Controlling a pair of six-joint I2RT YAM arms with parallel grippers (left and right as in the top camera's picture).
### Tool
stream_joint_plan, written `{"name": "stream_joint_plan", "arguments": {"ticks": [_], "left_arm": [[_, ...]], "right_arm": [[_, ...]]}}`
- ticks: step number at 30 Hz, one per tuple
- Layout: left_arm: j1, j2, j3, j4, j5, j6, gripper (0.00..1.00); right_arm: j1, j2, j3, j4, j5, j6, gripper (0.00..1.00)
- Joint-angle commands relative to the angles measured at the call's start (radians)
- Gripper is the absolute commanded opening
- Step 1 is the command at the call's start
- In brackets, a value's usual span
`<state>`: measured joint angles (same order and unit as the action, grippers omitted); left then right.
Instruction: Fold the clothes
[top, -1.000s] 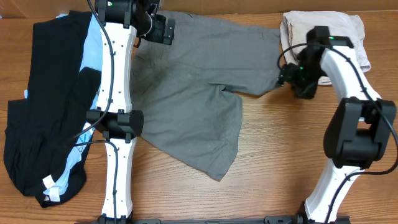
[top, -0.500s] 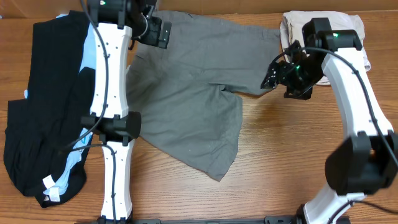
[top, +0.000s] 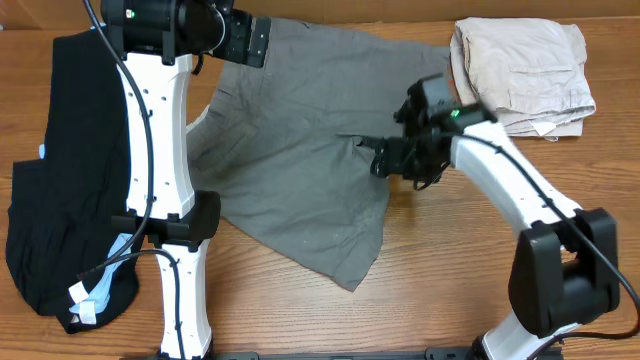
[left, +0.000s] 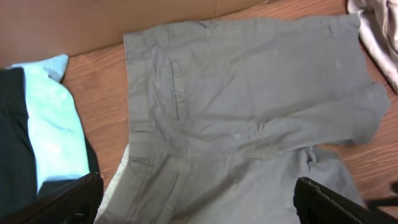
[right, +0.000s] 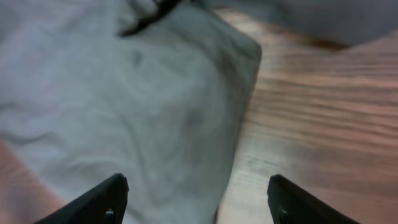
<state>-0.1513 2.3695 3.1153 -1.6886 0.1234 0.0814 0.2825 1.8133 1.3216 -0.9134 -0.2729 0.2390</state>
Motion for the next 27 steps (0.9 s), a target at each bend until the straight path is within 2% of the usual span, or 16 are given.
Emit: {"name": "stream_joint_plan", "arguments": {"ticks": [1,8,14,22,25,27], "left_arm": [[-0.021,-0.005,-0.035,-0.001,0.008,0.000,1.00],[-0.064,0.000,-0.173,-0.001,0.007,0.001,0.99],[-0.090,0.013,-0.323,0.037,0.000,0.001,0.99],[-0.094,0.014,-0.447,0.087,0.000,0.006,0.99],[-0.096,0.014,-0.450,0.096,0.000,0.009,0.98],[-0.096,0.014,-0.450,0.098,0.000,0.009,0.98]], "right_arm": [[0.005,0.001,-0.109,0.126,0.026,0.040,0.72],[0.005,0.003,-0.244,0.317,-0.018,0.054,0.68],[0.006,0.005,-0.275,0.346,-0.029,0.065,0.65],[0.046,0.031,-0.275,0.375,-0.028,0.065,0.55],[0.057,0.041,-0.275,0.382,-0.027,0.065,0.39],[0.057,0.040,-0.274,0.383,-0.019,0.068,0.20]]}}
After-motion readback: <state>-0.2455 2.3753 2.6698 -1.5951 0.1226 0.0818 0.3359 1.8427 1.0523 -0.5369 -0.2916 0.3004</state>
